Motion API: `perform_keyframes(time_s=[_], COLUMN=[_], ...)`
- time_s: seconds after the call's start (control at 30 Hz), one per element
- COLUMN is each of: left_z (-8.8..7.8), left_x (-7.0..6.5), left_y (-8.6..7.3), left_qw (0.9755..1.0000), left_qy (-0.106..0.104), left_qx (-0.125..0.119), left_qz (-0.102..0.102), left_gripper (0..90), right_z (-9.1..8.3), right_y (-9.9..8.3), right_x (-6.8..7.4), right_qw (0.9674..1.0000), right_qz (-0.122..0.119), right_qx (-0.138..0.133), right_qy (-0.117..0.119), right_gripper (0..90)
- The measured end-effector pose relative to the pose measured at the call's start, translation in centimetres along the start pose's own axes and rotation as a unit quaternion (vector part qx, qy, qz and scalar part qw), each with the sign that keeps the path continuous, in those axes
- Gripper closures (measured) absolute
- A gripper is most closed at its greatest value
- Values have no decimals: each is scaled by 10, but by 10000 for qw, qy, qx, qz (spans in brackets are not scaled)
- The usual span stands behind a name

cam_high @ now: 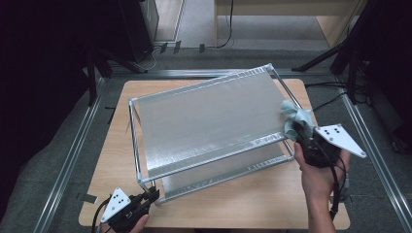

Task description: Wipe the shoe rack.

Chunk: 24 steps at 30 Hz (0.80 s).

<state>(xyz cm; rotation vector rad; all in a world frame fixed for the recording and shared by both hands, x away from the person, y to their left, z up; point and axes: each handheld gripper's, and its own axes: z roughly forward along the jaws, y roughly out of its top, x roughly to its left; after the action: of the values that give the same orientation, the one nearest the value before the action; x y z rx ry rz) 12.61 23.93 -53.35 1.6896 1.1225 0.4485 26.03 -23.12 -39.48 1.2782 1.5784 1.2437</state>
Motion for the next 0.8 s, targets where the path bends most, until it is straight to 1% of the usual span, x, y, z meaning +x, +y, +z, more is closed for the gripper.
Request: perform_keyframes(time_s=[0.07, 0.1, 0.13, 0.2, 0.3, 0.33, 0.47, 0.57, 0.63, 0.73, 0.77, 0.8], left_z=[0, 0, 0, 1, 1, 2, 4, 6, 7, 9, 10, 10], left_x=[0, 0, 0, 0, -1, -2, -5, -8, -10, -12, -12, -13], left_y=[0, 0, 0, 0, 0, 0, 1, 1, 1, 1, 1, 1], left_qw=[10000, 10000, 10000, 10000, 10000, 10000, 10000, 10000, 9999, 9999, 9999, 9999], left_qy=[-4, -7, -1, 8, 37, 22, -3, -69, -105, -144, -149, -160], left_qx=[-1, 0, -2, -2, -5, -11, -5, -8, -12, -22, -30, -38], left_qz=[-3, -11, -22, -31, -39, -49, -46, -28, -2, -12, -21, -35], left_gripper=[770, 770, 769, 769, 768, 768, 767, 767, 767, 767, 767, 766], right_z=[7, 10, 11, 13, 14, 14, 14, 13, 12, 12, 12, 12], right_y=[-6, -9, -11, -11, -11, -11, -12, -13, -15, -18, -19, -20], right_x=[7, 12, 16, 23, 33, 36, 57, 78, 94, 111, 120, 127], right_qw=[9998, 9995, 9994, 9993, 9989, 9987, 9968, 9948, 9930, 9909, 9893, 9882], right_qz=[-51, -122, -171, -116, 64, 62, -24, -141, -149, -149, -137, -180], right_qx=[65, 75, 60, 49, 93, 111, 161, 169, 163, 137, 135, 133], right_qy=[186, 279, 305, 362, 463, 500, 785, 992, 1164, 1330, 1445, 1518], right_gripper=[803, 801, 800, 800, 801, 801, 795, 787, 784, 783, 784, 784])
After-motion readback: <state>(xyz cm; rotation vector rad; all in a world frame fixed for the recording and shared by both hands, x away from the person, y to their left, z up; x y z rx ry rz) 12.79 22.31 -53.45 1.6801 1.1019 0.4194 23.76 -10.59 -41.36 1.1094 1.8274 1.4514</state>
